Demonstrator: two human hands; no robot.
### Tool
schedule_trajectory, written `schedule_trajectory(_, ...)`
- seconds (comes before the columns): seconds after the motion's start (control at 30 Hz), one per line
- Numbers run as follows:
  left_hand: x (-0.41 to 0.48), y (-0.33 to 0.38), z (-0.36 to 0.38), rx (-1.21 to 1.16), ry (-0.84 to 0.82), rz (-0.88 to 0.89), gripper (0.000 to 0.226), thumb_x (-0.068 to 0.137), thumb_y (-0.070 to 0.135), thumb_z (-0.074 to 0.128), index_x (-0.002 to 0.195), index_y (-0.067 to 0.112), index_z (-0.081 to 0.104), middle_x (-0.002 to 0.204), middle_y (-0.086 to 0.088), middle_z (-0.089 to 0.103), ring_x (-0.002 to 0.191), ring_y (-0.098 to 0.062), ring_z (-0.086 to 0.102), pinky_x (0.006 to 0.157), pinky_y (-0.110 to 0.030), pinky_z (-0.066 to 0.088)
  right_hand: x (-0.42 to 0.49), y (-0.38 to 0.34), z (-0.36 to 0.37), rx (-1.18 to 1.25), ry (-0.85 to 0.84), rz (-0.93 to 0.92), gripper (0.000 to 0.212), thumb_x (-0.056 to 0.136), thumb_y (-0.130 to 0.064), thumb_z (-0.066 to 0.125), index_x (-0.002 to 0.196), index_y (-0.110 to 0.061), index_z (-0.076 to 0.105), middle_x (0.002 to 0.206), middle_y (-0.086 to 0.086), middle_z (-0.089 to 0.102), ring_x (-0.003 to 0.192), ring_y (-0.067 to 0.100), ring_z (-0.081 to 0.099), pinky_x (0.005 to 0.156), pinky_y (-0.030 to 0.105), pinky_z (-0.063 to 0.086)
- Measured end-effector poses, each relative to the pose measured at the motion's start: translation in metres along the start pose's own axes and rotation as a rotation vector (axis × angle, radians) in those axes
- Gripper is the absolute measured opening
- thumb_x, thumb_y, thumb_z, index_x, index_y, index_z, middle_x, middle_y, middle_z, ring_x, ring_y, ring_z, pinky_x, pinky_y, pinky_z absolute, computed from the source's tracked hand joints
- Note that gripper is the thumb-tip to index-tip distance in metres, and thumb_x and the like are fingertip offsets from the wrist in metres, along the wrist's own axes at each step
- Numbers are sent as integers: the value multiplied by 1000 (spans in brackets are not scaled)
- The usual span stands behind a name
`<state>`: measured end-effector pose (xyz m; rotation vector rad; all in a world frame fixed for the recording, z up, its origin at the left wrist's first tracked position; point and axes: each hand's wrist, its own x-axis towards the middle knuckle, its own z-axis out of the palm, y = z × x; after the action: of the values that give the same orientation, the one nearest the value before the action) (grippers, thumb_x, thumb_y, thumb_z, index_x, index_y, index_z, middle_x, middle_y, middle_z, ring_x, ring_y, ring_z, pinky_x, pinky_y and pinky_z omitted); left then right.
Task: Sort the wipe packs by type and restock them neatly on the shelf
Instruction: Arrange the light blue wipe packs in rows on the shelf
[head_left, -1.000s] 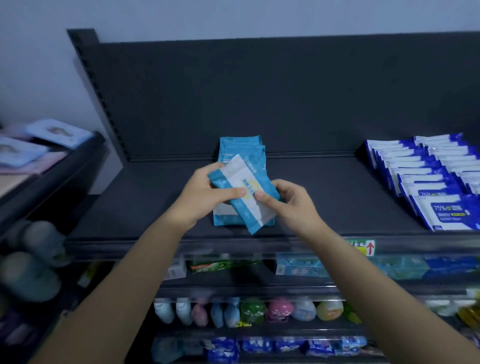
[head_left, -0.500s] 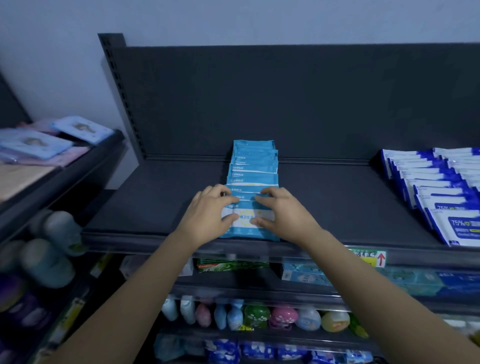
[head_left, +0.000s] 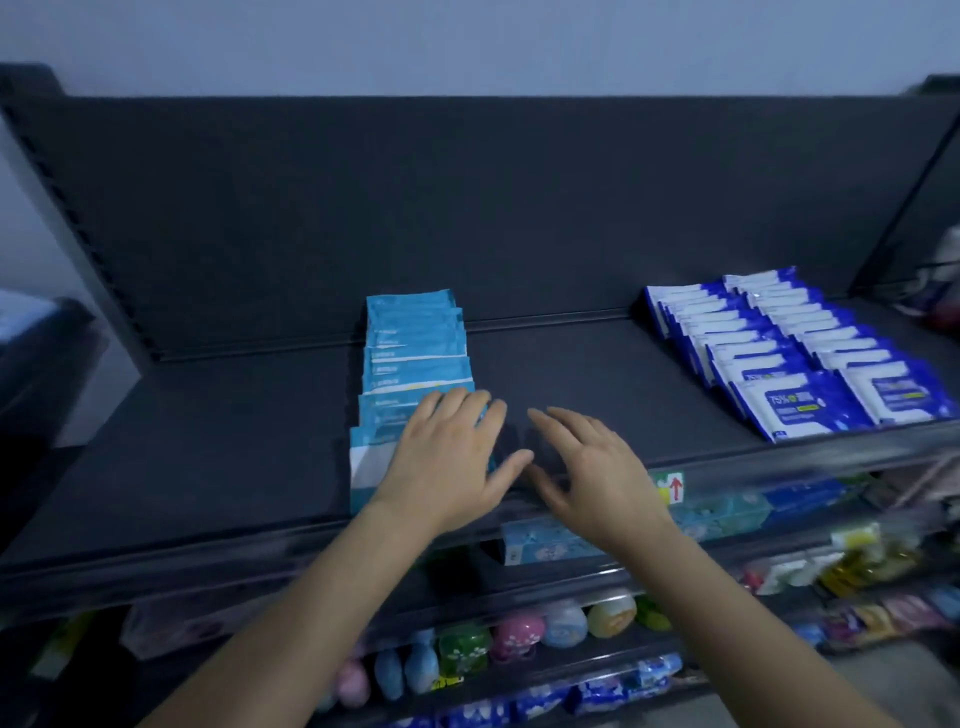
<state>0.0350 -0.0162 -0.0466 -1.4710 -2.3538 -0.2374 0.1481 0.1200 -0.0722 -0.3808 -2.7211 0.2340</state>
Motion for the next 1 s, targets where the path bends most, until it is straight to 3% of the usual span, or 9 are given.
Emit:
schedule_trajectory(0.13, 22, 77, -7, -26, -3, 202, 54, 89, 50, 34, 108, 11, 65, 105, -5, 65, 100, -27, 58, 88, -41, 44, -59, 42, -36, -48, 72, 142, 52, 85, -42, 50, 126, -11, 59, 120, 7, 64, 104, 29, 63, 83, 39, 54)
schedule_trajectory(0.27, 40, 156, -3, -8, 7, 347, 60, 87, 55, 30, 109, 9, 63, 105, -8, 63, 99, -29, 56, 88, -42, 39, -124, 81, -69, -91, 83, 289, 52, 84, -37, 58, 129, -11, 57, 125, 6, 61, 106, 30, 61, 85, 41, 53)
schedule_trajectory(0.33, 42, 213, -4, -24, -26, 407, 66, 88, 59, 26, 118, 10, 59, 113, -9, 61, 106, -29, 53, 91, -42, 37, -172, 107, -86, -154, 83, 391, 54, 82, -37, 58, 129, -11, 57, 123, 8, 61, 102, 31, 62, 82, 43, 54)
schedule_trajectory(0.47, 35, 328, 11, -18, -115, 585, 71, 93, 60, 18, 145, 14, 33, 138, -7, 45, 127, -28, 39, 104, -43, 28, -282, 159, -109, -225, 29, 671, 57, 76, -33, 64, 128, -12, 56, 116, 8, 63, 95, 34, 63, 75, 41, 55)
schedule_trajectory(0.57, 25, 406, 28, -60, -142, 685, 79, 85, 62, 9, 144, 17, 37, 132, -5, 53, 122, -26, 45, 99, -41, 34, -356, 189, -122, -246, -28, 870, 58, 81, -38, 61, 134, -16, 48, 124, 6, 56, 109, 32, 57, 87, 41, 50)
schedule_trajectory(0.67, 14, 478, 49, -103, -189, 813, 76, 87, 62, 16, 144, 16, 38, 132, -6, 52, 122, -26, 45, 99, -40, 33, -417, 212, -132, -241, -57, 1057, 56, 90, -41, 52, 140, -20, 38, 135, 3, 46, 122, 26, 47, 99, 37, 41)
schedule_trajectory(0.8, 8, 564, 76, -99, -266, 1045, 69, 94, 59, 29, 149, 17, 22, 143, -5, 38, 133, -25, 31, 108, -39, 23, -481, 239, -137, -197, -64, 1310, 59, 93, -42, 48, 146, -22, 28, 145, 3, 38, 127, 25, 43, 103, 36, 37)
schedule_trajectory(1.0, 20, 686, 132, -89, -379, 1334, 72, 95, 60, 30, 150, 15, 18, 148, -6, 34, 137, -22, 28, 110, -40, 23, -556, 292, -136, -132, -50, 1724, 56, 92, -41, 50, 141, -19, 35, 141, 5, 43, 123, 26, 46, 100, 38, 40)
